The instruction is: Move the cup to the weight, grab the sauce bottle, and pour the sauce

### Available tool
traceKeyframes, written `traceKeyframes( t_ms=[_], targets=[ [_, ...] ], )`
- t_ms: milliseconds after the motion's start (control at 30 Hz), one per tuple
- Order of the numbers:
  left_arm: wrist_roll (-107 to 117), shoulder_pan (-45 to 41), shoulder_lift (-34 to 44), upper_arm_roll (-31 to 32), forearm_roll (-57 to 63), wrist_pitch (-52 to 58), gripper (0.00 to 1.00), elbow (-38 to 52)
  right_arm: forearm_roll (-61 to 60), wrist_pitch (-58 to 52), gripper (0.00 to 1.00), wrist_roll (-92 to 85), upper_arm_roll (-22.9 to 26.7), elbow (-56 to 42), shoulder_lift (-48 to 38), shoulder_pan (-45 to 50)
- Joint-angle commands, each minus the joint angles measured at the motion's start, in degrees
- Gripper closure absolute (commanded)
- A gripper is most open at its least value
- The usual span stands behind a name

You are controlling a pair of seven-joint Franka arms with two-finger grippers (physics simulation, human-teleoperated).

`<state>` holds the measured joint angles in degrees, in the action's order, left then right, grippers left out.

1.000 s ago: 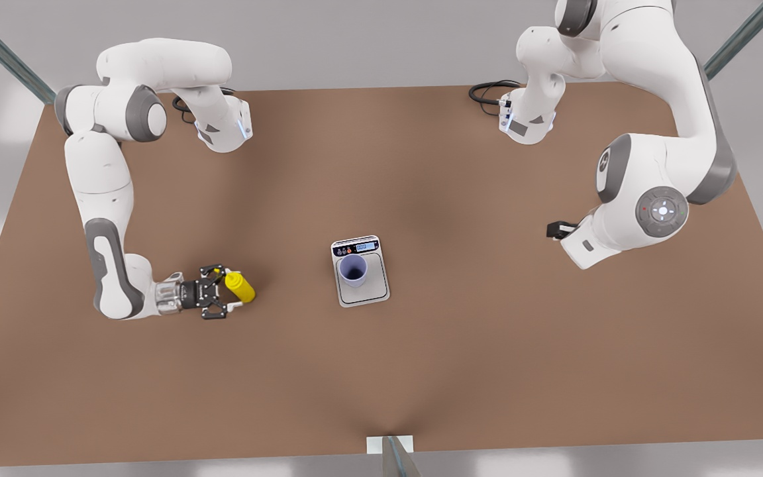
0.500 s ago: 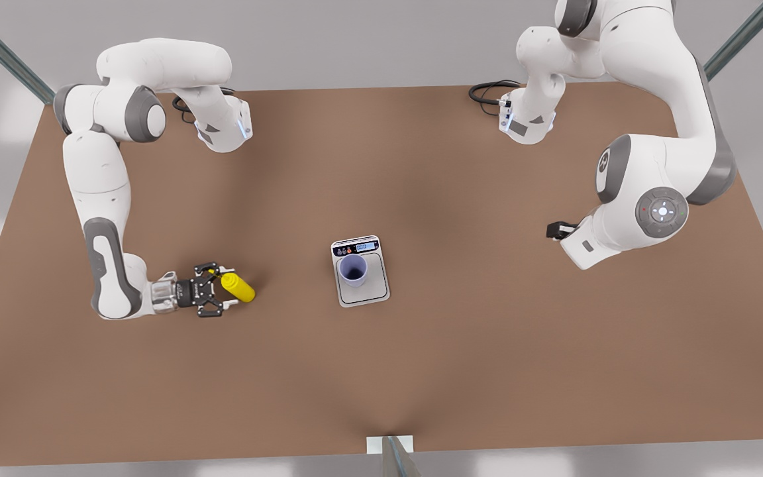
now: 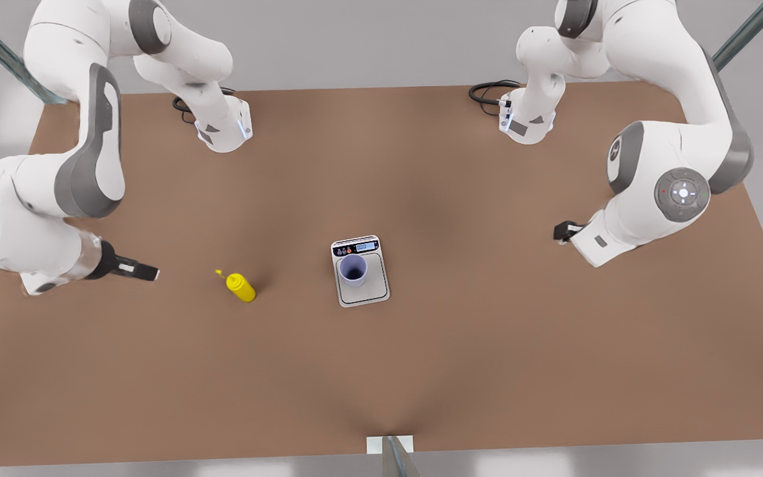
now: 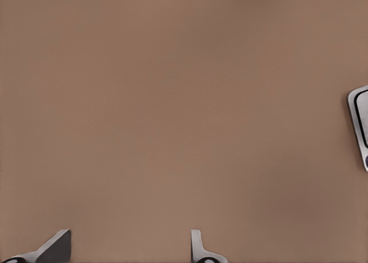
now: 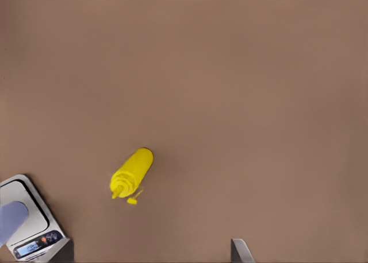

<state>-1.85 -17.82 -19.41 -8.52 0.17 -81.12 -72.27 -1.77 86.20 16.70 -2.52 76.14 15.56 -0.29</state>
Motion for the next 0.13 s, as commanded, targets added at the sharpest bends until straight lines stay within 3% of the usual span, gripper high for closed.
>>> traceKeyframes(
  t_ms=[0, 67, 100],
  targets=[
    [0.0, -0.03, -0.01, 0.0, -0.17, 0.0, 0.0, 0.02, 0.63, -0.41, 0.0, -0.26, -0.47, 0.58, -2.28, -0.32],
    [0.0, -0.03, -0.01, 0.08, -0.08, 0.08, 0.0, 0.02, 0.72, -0.15, 0.0, -11.6, 0.5, 2.6, -6.34, 0.21],
    [0.0, -0.03, -0.01, 0.0, 0.0, 0.08, 0.0, 0.02, 2.12, 1.07, 0.0, -11.6, -2.31, 3.22, -6.34, 0.21]
  ],
)
